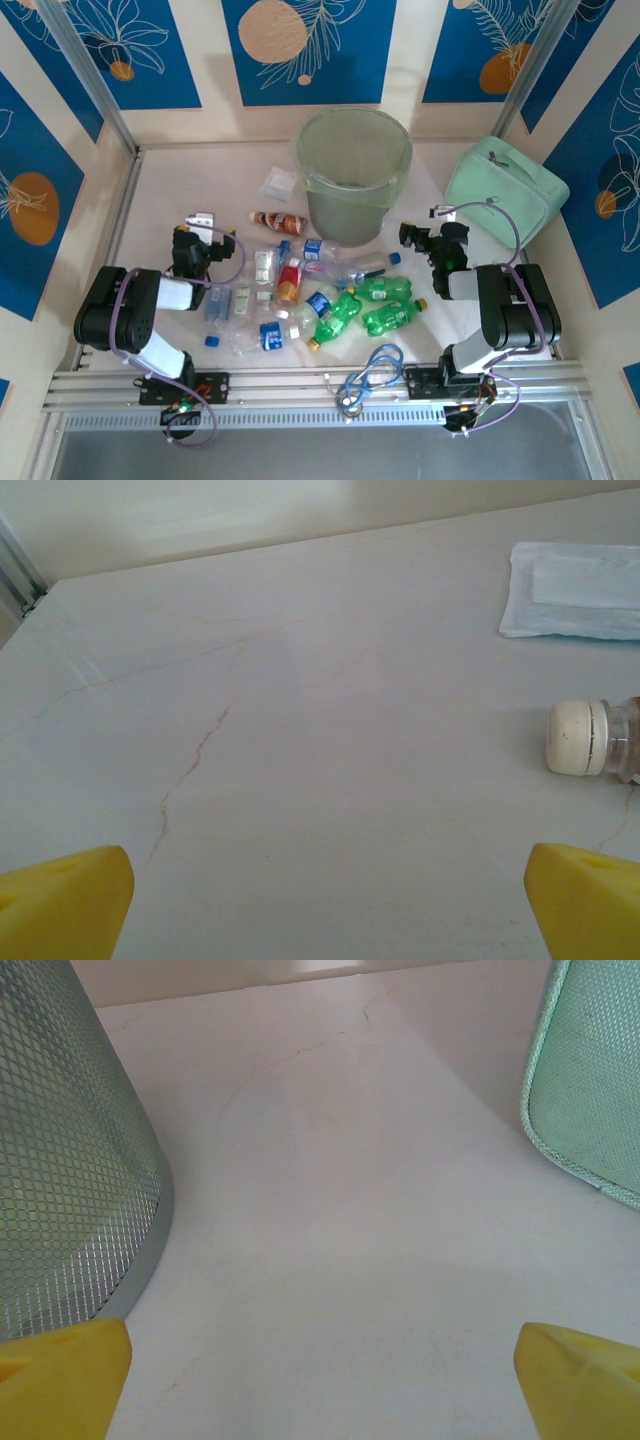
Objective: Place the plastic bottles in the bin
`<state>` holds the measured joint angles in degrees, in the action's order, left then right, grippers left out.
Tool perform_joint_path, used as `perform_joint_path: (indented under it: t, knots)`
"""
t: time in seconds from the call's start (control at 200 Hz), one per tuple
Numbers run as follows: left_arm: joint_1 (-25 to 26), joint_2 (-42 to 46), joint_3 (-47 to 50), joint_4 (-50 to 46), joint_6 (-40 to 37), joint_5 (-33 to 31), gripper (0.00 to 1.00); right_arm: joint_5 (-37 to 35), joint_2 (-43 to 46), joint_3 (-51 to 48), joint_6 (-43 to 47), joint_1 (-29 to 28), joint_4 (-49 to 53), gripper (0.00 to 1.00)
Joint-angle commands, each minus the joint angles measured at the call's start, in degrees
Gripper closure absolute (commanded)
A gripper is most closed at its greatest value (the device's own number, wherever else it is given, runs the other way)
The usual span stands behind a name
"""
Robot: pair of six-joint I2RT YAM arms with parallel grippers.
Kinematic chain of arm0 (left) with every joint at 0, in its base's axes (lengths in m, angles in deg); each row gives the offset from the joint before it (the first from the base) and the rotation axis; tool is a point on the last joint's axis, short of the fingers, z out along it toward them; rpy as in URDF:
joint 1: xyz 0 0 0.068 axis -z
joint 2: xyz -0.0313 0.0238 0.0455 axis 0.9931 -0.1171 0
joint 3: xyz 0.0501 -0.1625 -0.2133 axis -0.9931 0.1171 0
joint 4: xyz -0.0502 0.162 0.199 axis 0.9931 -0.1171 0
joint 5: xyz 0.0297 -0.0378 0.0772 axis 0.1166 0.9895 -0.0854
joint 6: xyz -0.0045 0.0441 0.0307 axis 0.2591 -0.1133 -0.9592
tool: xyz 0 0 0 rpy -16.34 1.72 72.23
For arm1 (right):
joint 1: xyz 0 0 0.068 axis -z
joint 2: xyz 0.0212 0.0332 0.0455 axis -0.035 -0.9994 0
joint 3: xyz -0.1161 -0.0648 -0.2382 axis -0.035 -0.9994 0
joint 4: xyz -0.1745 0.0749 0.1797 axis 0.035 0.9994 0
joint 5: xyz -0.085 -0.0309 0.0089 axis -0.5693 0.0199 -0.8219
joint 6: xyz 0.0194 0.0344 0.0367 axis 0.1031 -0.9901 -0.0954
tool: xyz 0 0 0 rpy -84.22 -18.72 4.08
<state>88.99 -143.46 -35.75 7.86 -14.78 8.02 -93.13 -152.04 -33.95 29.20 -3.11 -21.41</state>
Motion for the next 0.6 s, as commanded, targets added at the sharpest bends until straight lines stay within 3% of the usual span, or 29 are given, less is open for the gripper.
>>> perform_joint_path:
  t: [0.0,0.595]
  knots:
    - [-0.8,-0.2,-1.3,-0.5,0.8,0.9,0.00,1.0,0.5,0.7,0.3,0.0,-1.7,0.01]
    - [-1.0,0.0,-1.2,-0.7,0.9,1.3,0.00,0.0,0.6,0.7,0.1,-0.2,-1.7,0.01]
